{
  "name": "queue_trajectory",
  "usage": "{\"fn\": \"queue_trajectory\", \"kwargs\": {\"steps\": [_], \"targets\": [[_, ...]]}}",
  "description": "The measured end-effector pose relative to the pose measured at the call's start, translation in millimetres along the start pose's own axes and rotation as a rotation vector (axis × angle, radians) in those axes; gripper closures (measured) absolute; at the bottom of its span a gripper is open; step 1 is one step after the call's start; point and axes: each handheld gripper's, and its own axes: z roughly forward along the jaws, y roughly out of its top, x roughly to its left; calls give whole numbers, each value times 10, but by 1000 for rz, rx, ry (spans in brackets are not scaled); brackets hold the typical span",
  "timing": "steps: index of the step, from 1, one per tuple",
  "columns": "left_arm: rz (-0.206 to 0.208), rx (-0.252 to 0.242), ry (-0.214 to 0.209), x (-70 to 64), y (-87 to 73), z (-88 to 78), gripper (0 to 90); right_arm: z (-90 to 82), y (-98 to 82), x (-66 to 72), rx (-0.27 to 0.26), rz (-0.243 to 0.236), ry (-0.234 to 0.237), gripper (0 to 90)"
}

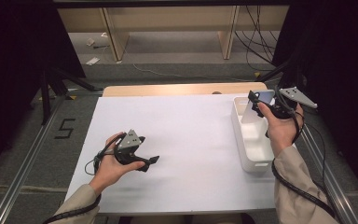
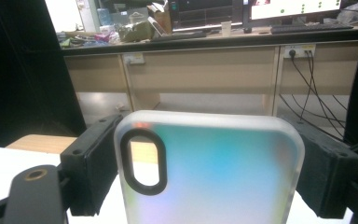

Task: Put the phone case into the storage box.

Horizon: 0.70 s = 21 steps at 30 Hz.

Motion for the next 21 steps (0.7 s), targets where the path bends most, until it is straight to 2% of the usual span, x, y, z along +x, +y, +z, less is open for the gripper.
{"fn": "queue_trajectory", "kwargs": {"steps": [21], "targets": [[-3,0,-2,1,-1,2,97,107,1,-18,12,-5,0,187]]}}
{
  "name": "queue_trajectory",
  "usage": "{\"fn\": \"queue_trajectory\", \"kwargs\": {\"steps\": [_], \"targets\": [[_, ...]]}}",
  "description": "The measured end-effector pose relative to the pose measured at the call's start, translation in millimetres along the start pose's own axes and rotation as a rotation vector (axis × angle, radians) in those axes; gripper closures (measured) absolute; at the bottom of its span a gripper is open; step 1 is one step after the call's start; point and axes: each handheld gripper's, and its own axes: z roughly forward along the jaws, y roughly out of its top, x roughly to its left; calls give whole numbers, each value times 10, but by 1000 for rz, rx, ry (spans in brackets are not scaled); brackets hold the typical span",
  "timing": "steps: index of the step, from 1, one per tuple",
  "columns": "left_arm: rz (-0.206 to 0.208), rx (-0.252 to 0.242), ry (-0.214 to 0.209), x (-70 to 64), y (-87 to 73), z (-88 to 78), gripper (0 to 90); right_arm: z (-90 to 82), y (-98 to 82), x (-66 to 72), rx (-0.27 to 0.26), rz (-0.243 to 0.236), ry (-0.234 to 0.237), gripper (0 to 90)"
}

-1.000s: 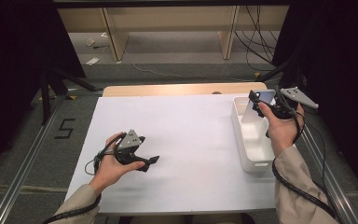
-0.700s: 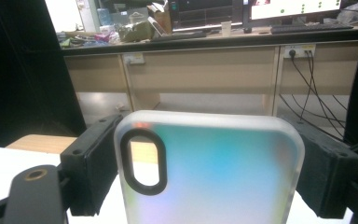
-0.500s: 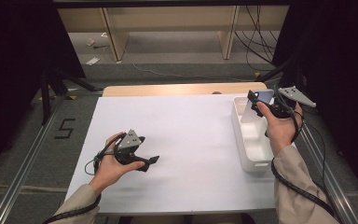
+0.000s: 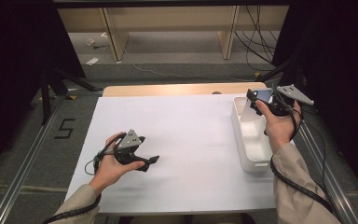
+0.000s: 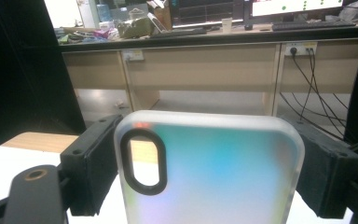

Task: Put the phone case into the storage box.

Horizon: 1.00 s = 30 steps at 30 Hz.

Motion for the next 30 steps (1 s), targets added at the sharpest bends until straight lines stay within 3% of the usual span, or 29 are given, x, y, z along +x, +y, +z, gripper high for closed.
{"fn": "queue_trajectory", "kwargs": {"steps": [30], "targets": [[3,3,-2,-2,4,4,99,112,18,-25,12,0,-6,188]]}}
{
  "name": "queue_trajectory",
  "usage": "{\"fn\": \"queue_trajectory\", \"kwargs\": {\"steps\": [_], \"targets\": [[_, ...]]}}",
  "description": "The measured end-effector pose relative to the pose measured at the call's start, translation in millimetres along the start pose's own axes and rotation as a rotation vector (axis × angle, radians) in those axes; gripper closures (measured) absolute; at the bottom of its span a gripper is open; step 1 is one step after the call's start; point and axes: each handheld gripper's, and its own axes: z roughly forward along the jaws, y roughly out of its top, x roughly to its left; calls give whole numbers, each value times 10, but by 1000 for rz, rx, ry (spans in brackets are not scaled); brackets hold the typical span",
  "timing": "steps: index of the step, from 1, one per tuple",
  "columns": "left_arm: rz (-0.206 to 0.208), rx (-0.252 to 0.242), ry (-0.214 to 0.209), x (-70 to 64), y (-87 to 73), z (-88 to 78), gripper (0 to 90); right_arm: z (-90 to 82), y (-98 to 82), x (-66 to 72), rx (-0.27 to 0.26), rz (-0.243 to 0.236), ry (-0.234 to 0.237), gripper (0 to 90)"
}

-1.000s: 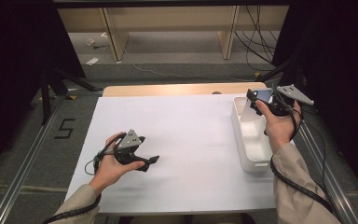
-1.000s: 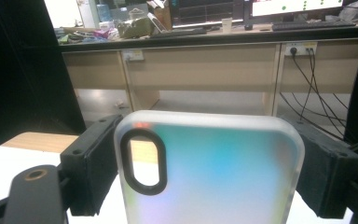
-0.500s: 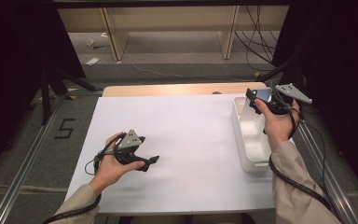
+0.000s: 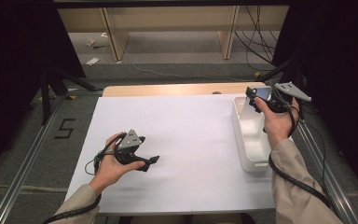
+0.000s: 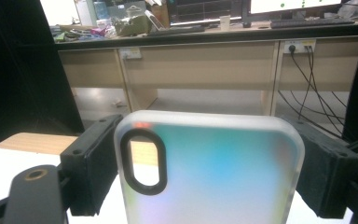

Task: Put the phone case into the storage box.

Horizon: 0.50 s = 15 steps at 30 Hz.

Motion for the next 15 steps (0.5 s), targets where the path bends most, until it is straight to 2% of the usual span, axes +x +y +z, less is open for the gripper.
{"fn": "queue_trajectory", "kwargs": {"steps": [15], "targets": [[-3,-4,1,1,0,-2,100,45,26,-22,7,-6,-10,188]]}}
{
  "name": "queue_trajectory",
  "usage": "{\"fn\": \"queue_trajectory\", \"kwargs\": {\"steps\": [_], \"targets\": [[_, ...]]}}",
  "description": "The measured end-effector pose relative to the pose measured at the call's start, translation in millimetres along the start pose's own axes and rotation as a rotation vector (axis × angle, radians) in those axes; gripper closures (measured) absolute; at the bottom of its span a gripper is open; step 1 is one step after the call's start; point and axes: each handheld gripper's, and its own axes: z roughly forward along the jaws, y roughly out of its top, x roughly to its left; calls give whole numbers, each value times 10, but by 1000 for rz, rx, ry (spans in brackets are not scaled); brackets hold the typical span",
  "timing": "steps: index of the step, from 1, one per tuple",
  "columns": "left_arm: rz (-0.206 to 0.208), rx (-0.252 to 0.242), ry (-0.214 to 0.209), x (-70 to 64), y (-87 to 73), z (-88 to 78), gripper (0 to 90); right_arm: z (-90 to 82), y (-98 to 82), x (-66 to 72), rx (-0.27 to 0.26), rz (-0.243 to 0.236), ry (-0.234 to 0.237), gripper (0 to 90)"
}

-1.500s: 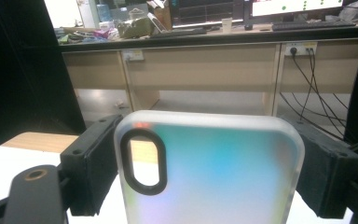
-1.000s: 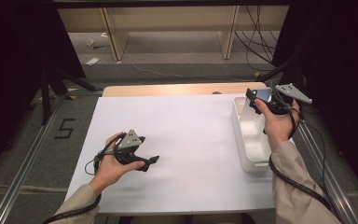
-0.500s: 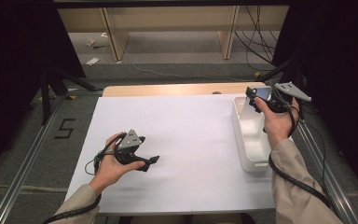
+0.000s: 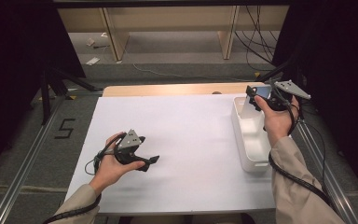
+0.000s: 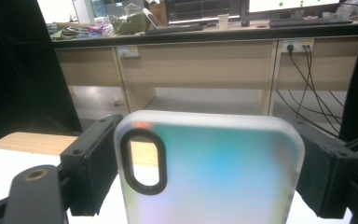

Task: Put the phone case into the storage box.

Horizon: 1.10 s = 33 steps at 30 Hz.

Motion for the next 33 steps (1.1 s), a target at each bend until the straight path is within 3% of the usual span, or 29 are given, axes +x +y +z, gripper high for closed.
{"fn": "queue_trajectory", "kwargs": {"steps": [33], "targets": [[-3,-4,-2,0,3,-1,101,120,16,-34,25,-2,-13,188]]}}
